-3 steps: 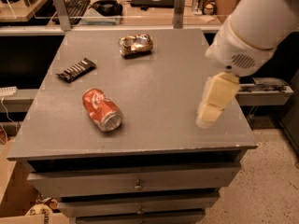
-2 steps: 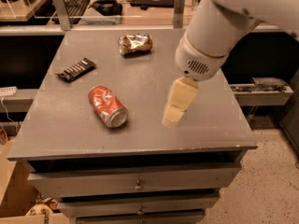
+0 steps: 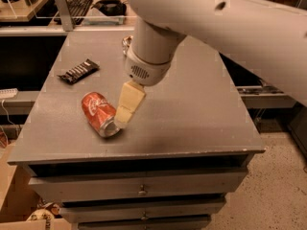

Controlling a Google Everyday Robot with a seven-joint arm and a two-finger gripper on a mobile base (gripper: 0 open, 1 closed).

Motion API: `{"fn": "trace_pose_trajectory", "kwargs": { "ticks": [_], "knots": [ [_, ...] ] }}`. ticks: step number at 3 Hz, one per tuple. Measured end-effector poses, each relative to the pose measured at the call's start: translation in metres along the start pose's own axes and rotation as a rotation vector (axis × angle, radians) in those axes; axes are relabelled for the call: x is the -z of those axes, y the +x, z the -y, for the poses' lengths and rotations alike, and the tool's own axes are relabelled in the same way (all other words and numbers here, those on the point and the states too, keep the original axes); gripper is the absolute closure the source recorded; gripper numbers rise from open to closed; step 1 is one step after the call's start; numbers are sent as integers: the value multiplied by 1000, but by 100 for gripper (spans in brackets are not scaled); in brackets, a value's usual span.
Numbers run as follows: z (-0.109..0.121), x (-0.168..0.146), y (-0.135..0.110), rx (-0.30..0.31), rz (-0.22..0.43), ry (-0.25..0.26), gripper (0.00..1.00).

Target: Place coke can upright

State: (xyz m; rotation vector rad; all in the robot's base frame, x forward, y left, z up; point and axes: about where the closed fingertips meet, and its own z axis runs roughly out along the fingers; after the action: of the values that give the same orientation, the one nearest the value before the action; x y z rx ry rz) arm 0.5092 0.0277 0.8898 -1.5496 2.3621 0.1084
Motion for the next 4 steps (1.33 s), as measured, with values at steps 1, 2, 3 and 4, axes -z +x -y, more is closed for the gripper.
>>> {"fn": "trace_pose_trajectory", "kwargs": {
  "ticks": [1,2,3,4],
  "knots": [
    [-8,-20,-27,-93,-21,-7,0],
    [-19,-37,-50,-180,-41,-21,0],
    [-27,-52,-63,-254,-65,-29,0],
    [-35,-66,-73,-325,-82,-13,0]
  ]
}}
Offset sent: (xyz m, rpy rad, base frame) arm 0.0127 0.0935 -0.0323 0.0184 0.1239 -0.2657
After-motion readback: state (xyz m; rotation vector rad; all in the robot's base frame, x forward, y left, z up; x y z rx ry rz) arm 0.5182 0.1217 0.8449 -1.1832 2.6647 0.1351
